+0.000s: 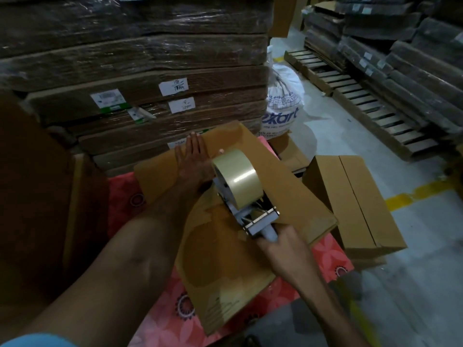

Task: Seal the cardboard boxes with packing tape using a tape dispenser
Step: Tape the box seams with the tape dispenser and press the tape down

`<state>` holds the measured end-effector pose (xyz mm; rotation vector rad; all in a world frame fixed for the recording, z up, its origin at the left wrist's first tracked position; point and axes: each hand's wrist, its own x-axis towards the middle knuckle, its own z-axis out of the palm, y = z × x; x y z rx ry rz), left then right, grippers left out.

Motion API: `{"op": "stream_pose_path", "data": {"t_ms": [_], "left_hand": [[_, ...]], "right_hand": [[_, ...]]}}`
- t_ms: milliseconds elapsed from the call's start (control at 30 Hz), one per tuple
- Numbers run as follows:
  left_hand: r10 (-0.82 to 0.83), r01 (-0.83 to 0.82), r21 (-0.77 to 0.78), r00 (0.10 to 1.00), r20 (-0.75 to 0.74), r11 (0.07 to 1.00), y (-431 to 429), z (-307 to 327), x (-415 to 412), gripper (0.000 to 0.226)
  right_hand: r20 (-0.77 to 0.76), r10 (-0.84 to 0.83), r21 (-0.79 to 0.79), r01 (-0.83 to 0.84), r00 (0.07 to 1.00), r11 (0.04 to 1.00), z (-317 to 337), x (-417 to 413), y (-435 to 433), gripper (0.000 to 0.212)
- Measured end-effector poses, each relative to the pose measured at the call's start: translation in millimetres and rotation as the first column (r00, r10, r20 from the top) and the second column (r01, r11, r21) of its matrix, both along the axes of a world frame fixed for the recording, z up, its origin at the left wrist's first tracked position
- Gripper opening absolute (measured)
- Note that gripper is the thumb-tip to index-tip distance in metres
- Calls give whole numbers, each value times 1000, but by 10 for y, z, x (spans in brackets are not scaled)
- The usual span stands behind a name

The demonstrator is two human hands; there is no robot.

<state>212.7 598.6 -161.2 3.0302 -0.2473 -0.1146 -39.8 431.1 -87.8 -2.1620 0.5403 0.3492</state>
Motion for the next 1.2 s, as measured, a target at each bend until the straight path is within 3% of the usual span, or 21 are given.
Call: {"op": "stream_pose_path", "data": {"t_ms": [67,267,400,567,800,1067,1200], "left_hand": [[47,-49,-78,999,-18,996,-65,48,2,94],[82,-84,-81,996,-26,993,-82,85,-66,93],[121,-127,-200,992,-44,972,-254,138,-395,93],[-8,9,-56,1000,22,998,-334,49,-1033,93],[-56,57,30,998,-28,998,-228,11,-711,100],[-43,46,21,992,-115,999,-135,36,-482,112],[-10,8,-40,998,-58,999,-192,50,-535,94]], "right_hand": [[-27,-8,20,9,1000,1000,2,-234,-104,21],[-36,33,-68,-35,999,997,-110,-521,-268,23],[1,-25,-5,25,1000,1000,-95,-516,-253,23],[-10,-30,21,30,1000,999,-116,-521,-215,24],[48,2,34,-4,999,999,-11,-282,-94,24],[98,86,-33,-83,991,996,8,-33,-148,31],[51,42,-23,-41,998,999,-26,-385,-300,19]]}}
